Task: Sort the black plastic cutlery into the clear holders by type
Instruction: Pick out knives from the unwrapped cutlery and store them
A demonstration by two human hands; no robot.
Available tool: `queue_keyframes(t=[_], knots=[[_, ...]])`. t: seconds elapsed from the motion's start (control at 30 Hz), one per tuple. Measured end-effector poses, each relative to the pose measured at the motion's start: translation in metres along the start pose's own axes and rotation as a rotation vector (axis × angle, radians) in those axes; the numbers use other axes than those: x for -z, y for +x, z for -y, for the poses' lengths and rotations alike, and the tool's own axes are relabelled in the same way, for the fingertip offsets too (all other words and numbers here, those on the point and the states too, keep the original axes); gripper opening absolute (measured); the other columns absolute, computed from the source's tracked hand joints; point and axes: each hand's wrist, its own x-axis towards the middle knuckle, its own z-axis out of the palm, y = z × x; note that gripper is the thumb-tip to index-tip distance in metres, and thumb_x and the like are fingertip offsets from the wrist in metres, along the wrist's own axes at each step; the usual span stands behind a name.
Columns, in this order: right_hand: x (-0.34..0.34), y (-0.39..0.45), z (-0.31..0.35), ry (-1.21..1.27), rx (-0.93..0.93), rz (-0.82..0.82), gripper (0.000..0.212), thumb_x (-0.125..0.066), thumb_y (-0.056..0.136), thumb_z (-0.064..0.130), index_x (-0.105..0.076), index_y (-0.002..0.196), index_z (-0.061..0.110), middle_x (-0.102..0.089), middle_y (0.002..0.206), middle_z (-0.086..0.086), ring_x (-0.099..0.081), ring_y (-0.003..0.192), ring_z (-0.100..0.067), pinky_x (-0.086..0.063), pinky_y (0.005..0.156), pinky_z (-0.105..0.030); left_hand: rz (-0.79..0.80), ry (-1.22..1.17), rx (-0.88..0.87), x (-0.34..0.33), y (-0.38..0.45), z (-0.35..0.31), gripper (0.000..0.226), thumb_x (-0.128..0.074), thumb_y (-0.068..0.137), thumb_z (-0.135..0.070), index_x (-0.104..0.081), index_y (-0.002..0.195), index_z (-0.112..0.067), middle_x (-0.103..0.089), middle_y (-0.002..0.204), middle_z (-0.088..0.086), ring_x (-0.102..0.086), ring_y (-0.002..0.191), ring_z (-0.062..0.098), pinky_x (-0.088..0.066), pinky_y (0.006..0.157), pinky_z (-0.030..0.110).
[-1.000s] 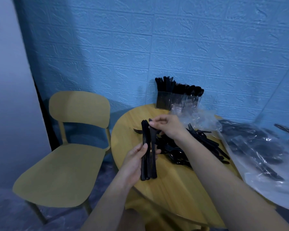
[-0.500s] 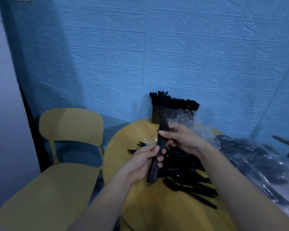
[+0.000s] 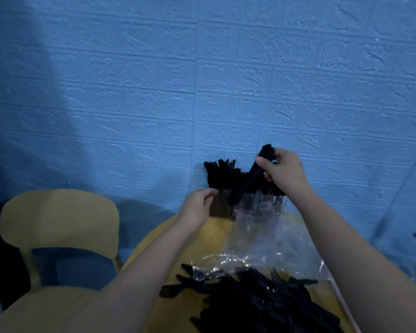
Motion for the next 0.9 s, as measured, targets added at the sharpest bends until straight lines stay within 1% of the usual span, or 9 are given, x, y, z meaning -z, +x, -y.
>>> queue_keyframes(t=[0.13,0.27,0.33,0.4,0.47,0.6,0.7,0.8,0.9], knots=[[-0.019,0.034,0.008,-0.012,0.139,-0.075,0.003,-0.063,0.090,0.019,-0.064,0.093,0.018,-0.059,0.074,0.004,-0.055,0.064,-0.018,-0.047,0.069,-0.031,-0.022,0.275,-0.113,-0.019,0.036,0.012,0.042,-0.042,0.097,-0.003,-0.048,0.137,-0.011,-0.047,0.129,0.009,-0.047,0.120,0.025,-0.040,0.095,0.029],[-0.048,0.052,-0.001,-0.118,0.187,-0.033,0.014,-0.062,0.091,0.023,-0.062,0.099,0.011,-0.054,0.070,-0.001,-0.051,0.060,-0.020,-0.041,0.055,-0.024,0.014,0.568,-0.168,-0.031,0.052,0.022,0.046,-0.045,0.095,-0.006,-0.045,0.139,-0.016,-0.043,0.136,0.005,-0.037,0.125,0.023,-0.039,0.096,0.034],[-0.063,0.056,-0.013,-0.206,0.177,0.023,0.019,-0.062,0.091,0.023,-0.060,0.098,0.005,-0.054,0.072,-0.004,-0.051,0.060,-0.021,-0.040,0.056,-0.027,0.027,0.489,-0.130,-0.036,0.053,0.028,0.048,-0.044,0.092,0.001,-0.048,0.137,-0.014,-0.046,0.134,0.007,-0.040,0.124,0.025,-0.038,0.096,0.034],[-0.076,0.056,-0.029,-0.268,0.142,0.077,0.024,-0.063,0.091,0.025,-0.058,0.096,0.001,-0.061,0.082,-0.012,-0.058,0.072,-0.030,-0.045,0.062,-0.035,0.033,0.351,-0.105,-0.038,0.052,0.030,0.049,-0.041,0.090,0.006,-0.050,0.136,-0.011,-0.048,0.131,0.010,-0.044,0.122,0.026,-0.035,0.096,0.030],[-0.087,0.054,-0.043,-0.332,0.120,0.130,0.024,-0.064,0.090,0.025,-0.057,0.098,0.003,-0.064,0.092,-0.015,-0.060,0.081,-0.032,-0.043,0.063,-0.034,0.033,0.280,-0.108,-0.038,0.050,0.032,0.048,-0.040,0.090,0.007,-0.051,0.134,-0.007,-0.049,0.130,0.014,-0.047,0.120,0.028,-0.034,0.099,0.027],[-0.101,0.047,-0.060,-0.594,0.162,0.208,0.042,-0.060,0.092,0.024,-0.043,0.129,0.012,-0.063,0.101,-0.014,-0.059,0.092,-0.031,-0.041,0.070,-0.034,0.065,0.204,-0.094,-0.034,0.047,0.030,0.049,-0.039,0.089,0.011,-0.048,0.135,-0.003,-0.047,0.134,0.013,-0.046,0.123,0.026,-0.030,0.102,0.021],[-0.105,0.044,-0.068,-0.817,0.227,0.224,0.060,-0.057,0.093,0.032,-0.030,0.144,0.015,-0.057,0.120,-0.014,-0.055,0.108,-0.029,-0.039,0.086,-0.033,0.111,0.193,-0.064,-0.029,0.043,0.025,0.050,-0.039,0.091,0.009,-0.043,0.139,-0.003,-0.042,0.141,0.011,-0.042,0.128,0.024,-0.025,0.103,0.017],[-0.096,0.037,-0.060,-0.758,0.223,0.170,0.069,-0.057,0.093,0.037,-0.023,0.148,0.014,-0.044,0.134,-0.014,-0.051,0.114,-0.030,-0.039,0.091,-0.034,0.125,0.195,-0.073,-0.020,0.038,0.021,0.049,-0.040,0.091,0.009,-0.042,0.139,-0.002,-0.041,0.142,0.013,-0.040,0.131,0.025,-0.022,0.104,0.015],[-0.079,0.020,-0.049,-0.752,0.317,0.132,0.062,-0.056,0.094,0.036,-0.031,0.145,0.014,-0.043,0.134,-0.011,-0.052,0.111,-0.029,-0.040,0.089,-0.033,0.129,0.204,-0.068,-0.006,0.026,0.018,0.046,-0.042,0.093,0.005,-0.044,0.139,-0.004,-0.043,0.141,0.013,-0.041,0.130,0.025,-0.022,0.100,0.013]])
